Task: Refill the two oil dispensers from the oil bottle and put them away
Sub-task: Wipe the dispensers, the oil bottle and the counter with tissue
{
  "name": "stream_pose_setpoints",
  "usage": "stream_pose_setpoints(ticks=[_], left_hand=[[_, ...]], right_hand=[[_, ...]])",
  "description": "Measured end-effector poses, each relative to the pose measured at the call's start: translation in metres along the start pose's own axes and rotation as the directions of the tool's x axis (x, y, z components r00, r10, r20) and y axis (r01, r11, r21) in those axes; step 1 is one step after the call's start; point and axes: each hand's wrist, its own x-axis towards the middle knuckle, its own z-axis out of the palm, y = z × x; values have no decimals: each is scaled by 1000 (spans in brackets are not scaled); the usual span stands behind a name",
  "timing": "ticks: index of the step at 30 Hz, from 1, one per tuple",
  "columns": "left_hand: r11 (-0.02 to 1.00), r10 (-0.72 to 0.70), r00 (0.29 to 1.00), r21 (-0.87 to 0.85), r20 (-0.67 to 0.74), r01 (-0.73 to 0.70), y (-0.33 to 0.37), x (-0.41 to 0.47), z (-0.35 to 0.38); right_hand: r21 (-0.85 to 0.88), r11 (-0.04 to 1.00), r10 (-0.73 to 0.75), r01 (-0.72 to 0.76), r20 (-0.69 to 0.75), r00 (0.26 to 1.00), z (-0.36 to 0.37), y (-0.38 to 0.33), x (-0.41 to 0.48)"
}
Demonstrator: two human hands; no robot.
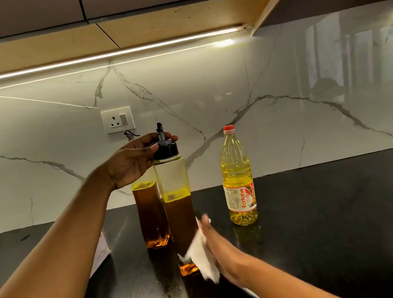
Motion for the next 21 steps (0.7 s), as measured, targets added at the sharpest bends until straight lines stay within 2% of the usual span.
stream_pose_setpoints(ticks=[1, 3, 6, 8, 10, 11, 13, 15, 18, 20, 21], left_hand=[[1000, 0, 1000, 6, -3, 0, 0, 1, 1], [1000, 12, 1000, 22, -7, -12, 1, 1, 1], [1000, 16, 1000, 18, -24, -16, -1, -1, 0], [1000, 22, 999, 13, -38, -21, -2, -3, -2], [1000, 18, 999, 8, -41, -17, -2, -5, -4], [1000, 12, 999, 1, -38, -12, -2, -6, -5], [1000, 2, 999, -1, -36, -2, -1, -6, -7], [1000, -13, 999, -4, -41, 13, 0, -4, -6], [999, -31, 997, 42, -72, 34, 4, -1, 2], [966, -26, 981, 247, -194, 74, 9, -4, 18], [903, 2, 962, 414, -274, 116, 12, -6, 30]], right_hand=[[-5, 999, 42, -42, 10, 999, -3, 9, -1], [23, 1000, -6, 6, 18, 1000, -9, -7, 7], [174, 953, -251, 247, 5, 968, -2, -73, 9], [209, 913, -356, 351, -14, 934, 3, -103, 10], [128, 919, -379, 373, 29, 925, 2, -99, 16], [32, 933, -359, 358, 47, 932, -2, -83, 20], [-146, 947, -276, 286, 89, 957, -10, -45, 25], [-184, 965, -176, 189, 82, 981, -22, -9, 38], [-274, 949, -179, 152, -73, 981, -24, 10, 47], [-395, 906, -257, 152, -227, 939, -13, 12, 49], [-451, 879, -319, 154, -318, 893, -6, 14, 49]])
